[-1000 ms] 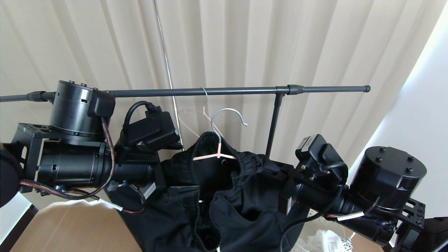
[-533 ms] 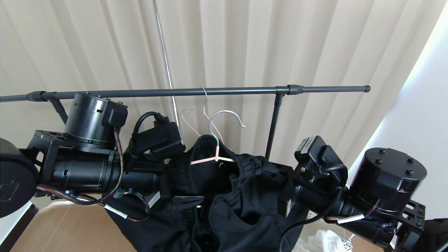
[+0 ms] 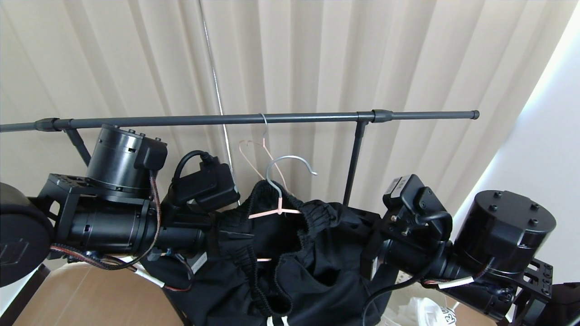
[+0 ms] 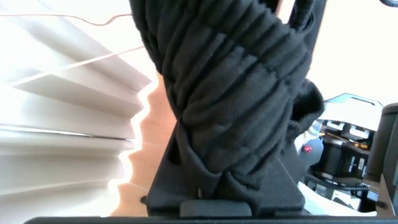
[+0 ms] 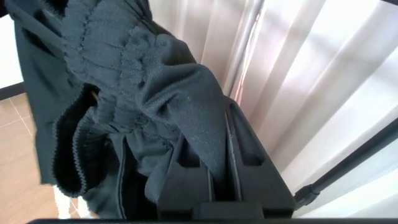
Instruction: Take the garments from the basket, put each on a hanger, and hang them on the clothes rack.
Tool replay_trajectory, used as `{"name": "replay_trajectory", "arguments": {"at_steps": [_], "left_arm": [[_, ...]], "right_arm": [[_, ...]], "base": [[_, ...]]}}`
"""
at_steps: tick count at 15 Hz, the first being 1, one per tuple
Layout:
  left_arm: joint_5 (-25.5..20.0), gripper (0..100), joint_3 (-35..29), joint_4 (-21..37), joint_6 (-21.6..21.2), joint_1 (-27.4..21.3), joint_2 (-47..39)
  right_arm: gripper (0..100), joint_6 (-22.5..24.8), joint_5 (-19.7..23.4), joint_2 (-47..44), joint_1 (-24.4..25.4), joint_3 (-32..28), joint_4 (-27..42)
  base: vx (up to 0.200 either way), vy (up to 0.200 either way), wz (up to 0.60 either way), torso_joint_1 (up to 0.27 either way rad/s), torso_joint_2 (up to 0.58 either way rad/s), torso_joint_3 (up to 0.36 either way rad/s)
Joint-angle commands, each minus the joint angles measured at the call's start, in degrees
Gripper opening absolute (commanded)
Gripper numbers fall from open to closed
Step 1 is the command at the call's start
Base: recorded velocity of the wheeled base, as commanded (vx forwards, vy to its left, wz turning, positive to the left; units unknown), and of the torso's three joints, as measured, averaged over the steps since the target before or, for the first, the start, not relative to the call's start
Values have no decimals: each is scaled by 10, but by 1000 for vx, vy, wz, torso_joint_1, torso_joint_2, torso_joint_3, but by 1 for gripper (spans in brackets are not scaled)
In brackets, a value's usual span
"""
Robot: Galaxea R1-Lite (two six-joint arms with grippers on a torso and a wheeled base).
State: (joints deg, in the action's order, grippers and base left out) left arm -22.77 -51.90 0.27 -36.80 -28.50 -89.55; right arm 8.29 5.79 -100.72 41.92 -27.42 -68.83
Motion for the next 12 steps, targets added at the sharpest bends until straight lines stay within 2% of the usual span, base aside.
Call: {"name": "replay_trajectory", "arguments": {"at_steps": [1, 4, 5, 8, 10, 11, 12], "left_arm": [[1, 0, 15, -30, 19, 0, 1], [3, 0, 40, -83, 52, -1, 1], [3, 0, 40, -85, 54, -1, 1], [4, 0, 41, -85, 61, 3, 17], [4, 0, 46, -86, 82, 3, 37], [4, 0, 47, -86, 87, 3, 42], [4, 0, 56, -86, 97, 4, 58]], "right_arm": [[0, 1, -10, 3, 1, -5, 6], [0, 0, -21, 3, 1, -9, 9], [100, 0, -21, 3, 1, -8, 12], [100, 0, -19, 18, -10, -2, 23], [100, -1, -5, 57, -41, -5, 79], [100, -1, 10, 73, -49, -7, 102], [100, -2, 56, 108, -68, -11, 149]], "base": [[0, 0, 0, 0, 0, 0], [0, 0, 0, 0, 0, 0], [0, 0, 0, 0, 0, 0], [0, 0, 0, 0, 0, 0], [0, 0, 0, 0, 0, 0], [0, 0, 0, 0, 0, 0], [0, 0, 0, 0, 0, 0]]}}
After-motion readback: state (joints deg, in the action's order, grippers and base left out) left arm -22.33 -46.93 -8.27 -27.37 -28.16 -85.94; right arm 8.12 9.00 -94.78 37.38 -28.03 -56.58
